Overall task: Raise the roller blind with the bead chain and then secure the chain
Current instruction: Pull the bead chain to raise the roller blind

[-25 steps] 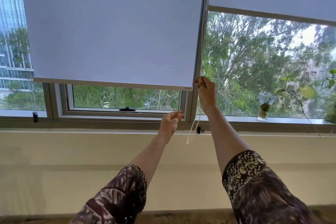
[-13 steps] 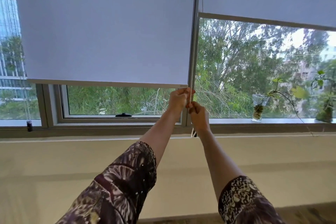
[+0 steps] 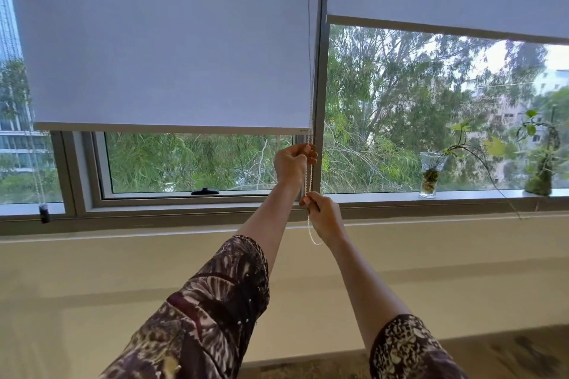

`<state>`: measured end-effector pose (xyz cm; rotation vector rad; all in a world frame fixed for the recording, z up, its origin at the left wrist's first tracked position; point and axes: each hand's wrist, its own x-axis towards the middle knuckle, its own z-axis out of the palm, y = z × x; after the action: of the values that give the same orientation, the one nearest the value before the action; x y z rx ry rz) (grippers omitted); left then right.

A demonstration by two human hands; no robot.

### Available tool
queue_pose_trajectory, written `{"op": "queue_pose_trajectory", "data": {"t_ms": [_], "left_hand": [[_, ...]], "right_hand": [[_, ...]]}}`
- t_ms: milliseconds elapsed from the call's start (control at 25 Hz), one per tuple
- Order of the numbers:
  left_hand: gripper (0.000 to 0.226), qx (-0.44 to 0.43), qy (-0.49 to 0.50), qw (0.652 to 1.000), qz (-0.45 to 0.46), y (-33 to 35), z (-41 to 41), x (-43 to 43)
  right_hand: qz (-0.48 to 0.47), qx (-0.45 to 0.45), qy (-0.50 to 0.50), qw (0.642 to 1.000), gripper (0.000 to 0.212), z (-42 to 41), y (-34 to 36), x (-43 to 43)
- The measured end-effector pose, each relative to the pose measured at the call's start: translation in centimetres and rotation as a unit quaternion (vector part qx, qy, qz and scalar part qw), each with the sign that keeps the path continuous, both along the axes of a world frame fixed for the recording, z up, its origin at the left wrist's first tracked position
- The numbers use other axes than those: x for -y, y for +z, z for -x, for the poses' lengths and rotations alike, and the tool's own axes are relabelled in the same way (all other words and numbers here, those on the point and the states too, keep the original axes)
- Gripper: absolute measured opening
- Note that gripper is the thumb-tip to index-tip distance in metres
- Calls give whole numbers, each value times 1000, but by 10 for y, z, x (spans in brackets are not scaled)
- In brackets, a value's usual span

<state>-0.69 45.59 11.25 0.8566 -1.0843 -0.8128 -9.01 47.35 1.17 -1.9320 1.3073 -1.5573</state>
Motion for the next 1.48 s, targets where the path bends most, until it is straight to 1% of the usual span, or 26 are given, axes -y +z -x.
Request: {"op": "queue_pose_trajectory", "data": {"t_ms": [120, 240, 320, 400, 520, 640, 760, 840, 920, 1000, 1080, 1200, 1280, 1320, 1360, 1480], "left_hand": [[14, 26, 40, 999, 15, -8, -4, 1], [13, 56, 50, 997, 25, -19, -7, -3], [13, 78, 54, 995, 21, -29, -7, -6], [15, 88, 48, 995, 11, -39, -8, -7], [17, 125, 55, 991, 5, -59, -7, -8], [30, 112, 36, 993, -14, -86, 2, -13], [24, 115, 29, 993, -16, -111, 11, -22], [26, 128, 39, 991, -13, -123, 13, -26], [26, 141, 34, 989, -13, -129, 14, -29], [27, 183, 23, 983, -20, -130, 13, -29], [24, 199, 0, 978, -54, -132, 10, -27], [19, 212, -37, 969, -117, -132, 4, -21], [20, 271, -3, 953, -136, -124, -1, -14], [21, 287, 21, 949, -133, -116, -2, -11], [24, 276, 32, 953, -122, -104, -3, -8], [26, 158, 11, 984, -83, -61, -2, -1]], "right_hand": [[-72, 7, 40, 997, 26, 2, 6, 2], [-132, 65, 80, 986, 27, 4, 18, 6], [-124, 115, 89, 982, 27, 7, 31, 8], [-102, 150, 91, 979, 28, 9, 47, 8], [-85, 200, 84, 973, 28, 6, 78, 9], [-67, 228, 84, 968, 22, -3, 105, 9], [-58, 270, 88, 957, 21, -9, 127, 11], [-51, 288, 66, 954, 19, -9, 137, 14], [-24, 269, 30, 962, 23, -9, 135, 18], [9, 239, 5, 971, 31, -10, 125, 18], [21, 220, 1, 975, 34, -10, 112, 17], [23, 192, -12, 981, 28, -7, 96, 14], [24, 172, -20, 985, 24, -6, 86, 13], [28, 164, -21, 986, 24, -4, 81, 13], [32, 153, -27, 987, 24, -2, 76, 13], [24, 112, -55, 992, 21, 5, 58, 14]]}}
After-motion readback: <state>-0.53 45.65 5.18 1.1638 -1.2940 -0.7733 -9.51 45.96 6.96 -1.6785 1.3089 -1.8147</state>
